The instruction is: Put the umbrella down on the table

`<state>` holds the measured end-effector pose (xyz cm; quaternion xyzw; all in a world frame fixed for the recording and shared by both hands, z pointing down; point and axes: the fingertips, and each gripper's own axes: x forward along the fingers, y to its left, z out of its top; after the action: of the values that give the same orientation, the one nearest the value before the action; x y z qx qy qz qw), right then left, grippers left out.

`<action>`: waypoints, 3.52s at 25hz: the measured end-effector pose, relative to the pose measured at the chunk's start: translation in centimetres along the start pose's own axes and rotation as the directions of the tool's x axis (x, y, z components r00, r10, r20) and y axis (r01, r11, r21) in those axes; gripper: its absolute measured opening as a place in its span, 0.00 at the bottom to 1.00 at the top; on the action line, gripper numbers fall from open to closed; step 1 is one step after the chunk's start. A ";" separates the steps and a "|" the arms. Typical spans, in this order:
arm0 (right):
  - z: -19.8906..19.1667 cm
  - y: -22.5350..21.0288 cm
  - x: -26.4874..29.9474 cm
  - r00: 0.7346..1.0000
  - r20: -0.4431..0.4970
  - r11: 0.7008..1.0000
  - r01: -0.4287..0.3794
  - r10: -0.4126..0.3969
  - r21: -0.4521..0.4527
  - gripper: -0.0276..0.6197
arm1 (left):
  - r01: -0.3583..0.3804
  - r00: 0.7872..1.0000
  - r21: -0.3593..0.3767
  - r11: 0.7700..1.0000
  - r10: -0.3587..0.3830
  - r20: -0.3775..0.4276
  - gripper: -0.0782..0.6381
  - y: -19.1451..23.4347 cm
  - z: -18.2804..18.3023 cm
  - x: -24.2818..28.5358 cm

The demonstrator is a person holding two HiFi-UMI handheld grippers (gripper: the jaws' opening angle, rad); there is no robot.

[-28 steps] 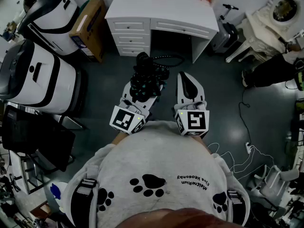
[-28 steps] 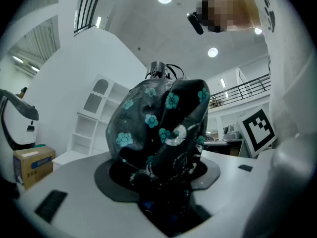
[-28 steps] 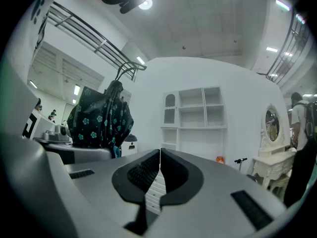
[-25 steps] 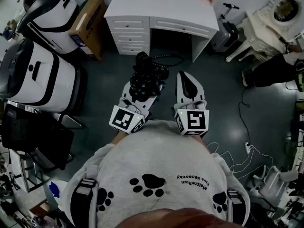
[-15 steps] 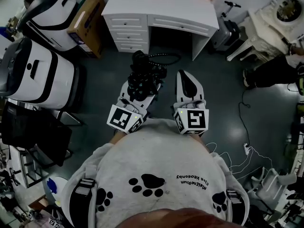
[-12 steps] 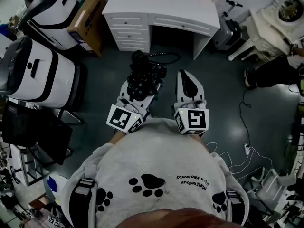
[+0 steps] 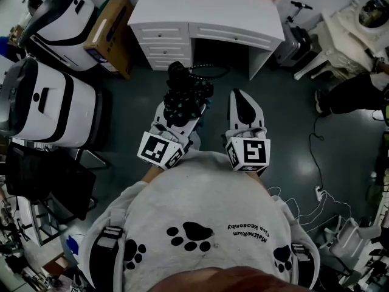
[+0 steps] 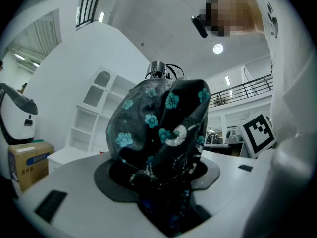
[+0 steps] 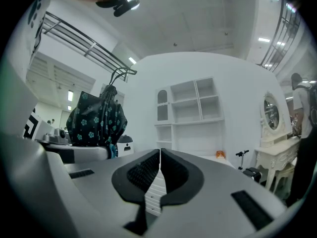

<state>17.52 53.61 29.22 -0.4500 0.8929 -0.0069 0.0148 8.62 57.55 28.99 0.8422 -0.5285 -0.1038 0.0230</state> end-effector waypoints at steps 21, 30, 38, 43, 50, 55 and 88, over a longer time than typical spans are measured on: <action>-1.2 -4.0 27.2 0.997 -0.050 0.998 0.063 -0.062 0.018 0.09 | 0.070 0.997 -0.017 0.997 -0.070 -0.019 0.45 22.5 1.2 17.3; -2.2 -4.8 30.6 0.994 -0.067 0.996 0.088 -0.086 0.020 0.09 | 0.083 0.995 -0.028 0.996 -0.085 -0.060 0.45 25.8 -0.4 19.0; -2.6 -4.4 31.3 0.993 -0.077 0.996 0.088 -0.086 0.028 0.09 | 0.060 0.997 -0.050 0.997 -0.062 -0.038 0.45 27.0 0.0 19.1; -3.1 -4.9 31.8 0.992 -0.082 0.995 0.095 -0.092 0.029 0.09 | 0.073 0.994 -0.044 0.996 -0.076 -0.077 0.45 27.4 -1.3 19.4; -4.0 -6.7 34.0 0.993 -0.076 0.995 0.091 -0.089 0.033 0.09 | 0.070 0.996 -0.049 0.996 -0.072 -0.046 0.45 28.5 -1.7 22.1; -3.9 -9.0 38.2 0.994 -0.085 0.997 0.072 -0.069 0.032 0.09 | 0.054 0.997 -0.053 0.997 -0.057 -0.054 0.45 30.7 -2.2 26.0; -3.8 -24.1 65.1 0.987 -0.127 0.994 -0.095 0.101 0.053 0.09 | -0.088 0.992 -0.066 0.994 0.082 -0.095 0.45 45.1 -4.3 50.6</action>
<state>-1.90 -13.07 32.27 -0.4038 0.9126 -0.0563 -0.0324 -9.28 -7.89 32.26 0.8215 -0.5584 -0.0823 0.0811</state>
